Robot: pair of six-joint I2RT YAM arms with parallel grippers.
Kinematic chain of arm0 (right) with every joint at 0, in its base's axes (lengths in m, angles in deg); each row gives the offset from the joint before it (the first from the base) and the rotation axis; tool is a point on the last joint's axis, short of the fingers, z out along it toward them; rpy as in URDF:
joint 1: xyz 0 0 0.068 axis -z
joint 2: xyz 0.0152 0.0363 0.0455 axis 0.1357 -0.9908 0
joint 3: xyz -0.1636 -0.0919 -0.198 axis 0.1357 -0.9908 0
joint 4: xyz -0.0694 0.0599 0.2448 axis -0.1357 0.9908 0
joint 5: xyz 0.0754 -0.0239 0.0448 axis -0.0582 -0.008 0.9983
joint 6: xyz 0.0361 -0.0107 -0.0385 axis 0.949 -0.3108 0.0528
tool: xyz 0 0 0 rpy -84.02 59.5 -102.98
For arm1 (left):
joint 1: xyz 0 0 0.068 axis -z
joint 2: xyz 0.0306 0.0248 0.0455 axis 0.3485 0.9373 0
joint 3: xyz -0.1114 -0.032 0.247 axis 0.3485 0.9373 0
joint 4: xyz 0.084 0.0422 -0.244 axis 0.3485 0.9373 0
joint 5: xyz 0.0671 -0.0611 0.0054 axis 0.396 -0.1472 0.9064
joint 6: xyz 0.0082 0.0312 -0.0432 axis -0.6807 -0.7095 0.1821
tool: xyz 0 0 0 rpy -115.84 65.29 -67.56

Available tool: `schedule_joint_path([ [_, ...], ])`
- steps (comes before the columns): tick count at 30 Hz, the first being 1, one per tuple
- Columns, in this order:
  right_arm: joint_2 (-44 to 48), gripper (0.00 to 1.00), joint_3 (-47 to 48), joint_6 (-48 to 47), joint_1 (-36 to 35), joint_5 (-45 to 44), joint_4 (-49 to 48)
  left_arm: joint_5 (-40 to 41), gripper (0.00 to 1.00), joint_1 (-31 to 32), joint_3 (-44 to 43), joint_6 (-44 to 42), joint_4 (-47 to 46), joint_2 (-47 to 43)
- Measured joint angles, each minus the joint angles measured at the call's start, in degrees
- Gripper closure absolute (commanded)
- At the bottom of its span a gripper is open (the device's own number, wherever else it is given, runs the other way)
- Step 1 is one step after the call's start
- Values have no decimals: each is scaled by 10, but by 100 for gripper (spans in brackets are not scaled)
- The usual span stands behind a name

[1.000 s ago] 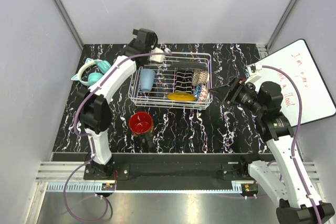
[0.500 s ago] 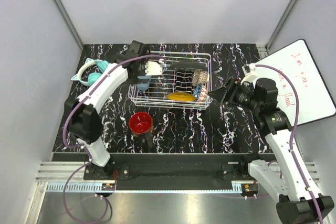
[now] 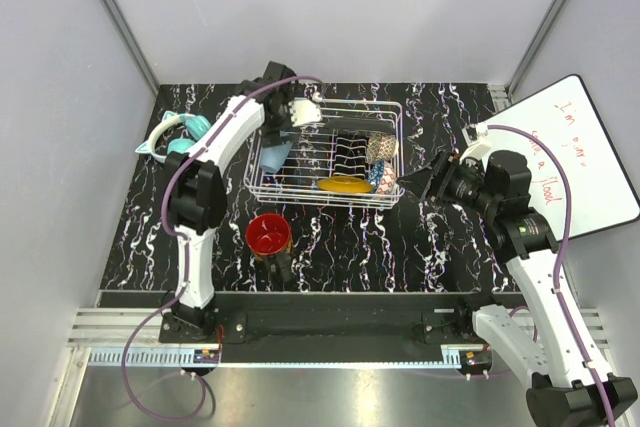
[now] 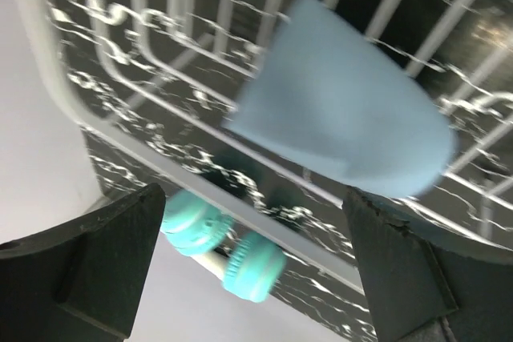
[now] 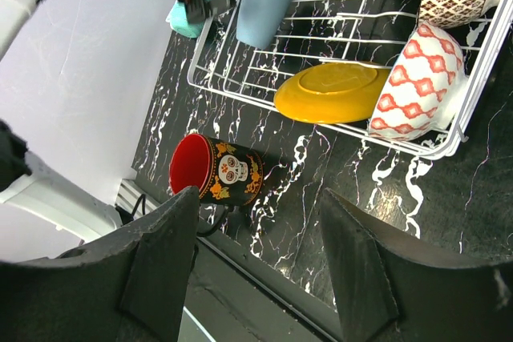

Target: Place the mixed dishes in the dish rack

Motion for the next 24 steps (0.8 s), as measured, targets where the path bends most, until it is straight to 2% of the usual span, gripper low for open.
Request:
schedule_joint_path([
  [6, 2, 31, 0, 0, 0, -1, 6, -20, 1, -5, -132, -7, 38, 56],
  [16, 2, 32, 0, 1, 0, -2, 10, -108, 1, -5, -156, -79, 191, 70],
  [24, 15, 33, -4, 6, 0, -4, 10, -138, 1, -5, -210, -105, 224, 108],
])
